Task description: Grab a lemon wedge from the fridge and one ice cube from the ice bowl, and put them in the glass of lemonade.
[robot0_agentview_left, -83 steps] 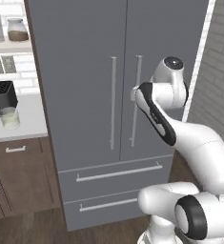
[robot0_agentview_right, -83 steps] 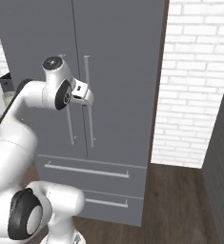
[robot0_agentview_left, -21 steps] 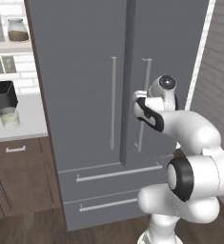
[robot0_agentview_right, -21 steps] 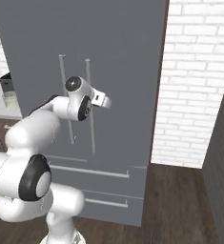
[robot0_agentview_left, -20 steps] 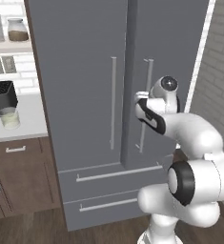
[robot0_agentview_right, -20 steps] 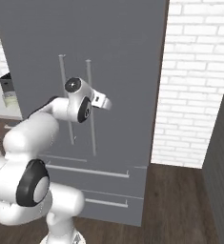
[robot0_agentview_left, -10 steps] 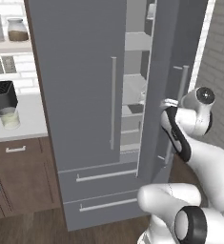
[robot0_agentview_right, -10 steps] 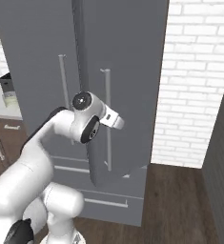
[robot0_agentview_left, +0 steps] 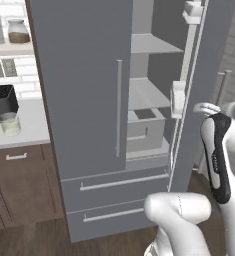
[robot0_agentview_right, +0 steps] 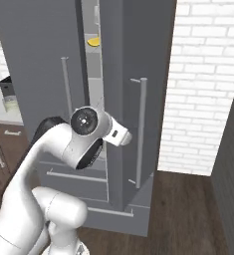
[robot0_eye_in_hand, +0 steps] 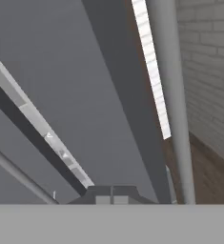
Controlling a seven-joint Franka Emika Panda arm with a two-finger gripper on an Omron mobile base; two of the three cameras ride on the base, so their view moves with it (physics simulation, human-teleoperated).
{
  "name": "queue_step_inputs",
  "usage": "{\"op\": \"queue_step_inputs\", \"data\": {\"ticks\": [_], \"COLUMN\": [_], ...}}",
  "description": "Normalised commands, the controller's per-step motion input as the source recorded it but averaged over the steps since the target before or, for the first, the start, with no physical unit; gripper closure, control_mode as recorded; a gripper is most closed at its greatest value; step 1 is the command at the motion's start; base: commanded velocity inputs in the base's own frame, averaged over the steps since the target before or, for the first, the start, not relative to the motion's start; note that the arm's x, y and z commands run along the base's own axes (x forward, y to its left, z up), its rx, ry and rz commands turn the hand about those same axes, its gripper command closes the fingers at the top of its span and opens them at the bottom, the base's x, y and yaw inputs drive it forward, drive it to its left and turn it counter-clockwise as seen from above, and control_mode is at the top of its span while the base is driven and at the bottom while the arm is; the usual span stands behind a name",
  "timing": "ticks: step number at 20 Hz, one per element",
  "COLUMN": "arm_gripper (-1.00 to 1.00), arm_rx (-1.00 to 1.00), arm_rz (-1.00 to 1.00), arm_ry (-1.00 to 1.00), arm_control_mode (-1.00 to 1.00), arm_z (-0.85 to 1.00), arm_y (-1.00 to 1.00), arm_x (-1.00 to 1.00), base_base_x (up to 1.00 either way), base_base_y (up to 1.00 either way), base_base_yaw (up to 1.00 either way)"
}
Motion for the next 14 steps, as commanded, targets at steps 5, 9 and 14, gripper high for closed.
{"op": "queue_step_inputs", "data": {"ticks": [5, 9, 14], "arm_gripper": [1.00, 1.00, 1.00], "arm_rx": [-0.02, -0.19, -0.17], "arm_rz": [0.09, -0.01, -0.17], "arm_ry": [-0.06, 0.23, 0.15], "arm_control_mode": [-1.00, -1.00, -1.00], "arm_z": [1.00, 0.72, -0.16], "arm_y": [0.22, 0.70, 0.40], "arm_x": [-0.99, -0.16, 0.48], "base_base_x": [0.00, 0.00, 0.00], "base_base_y": [0.00, 0.00, 0.00], "base_base_yaw": [0.00, 0.00, 0.00]}}
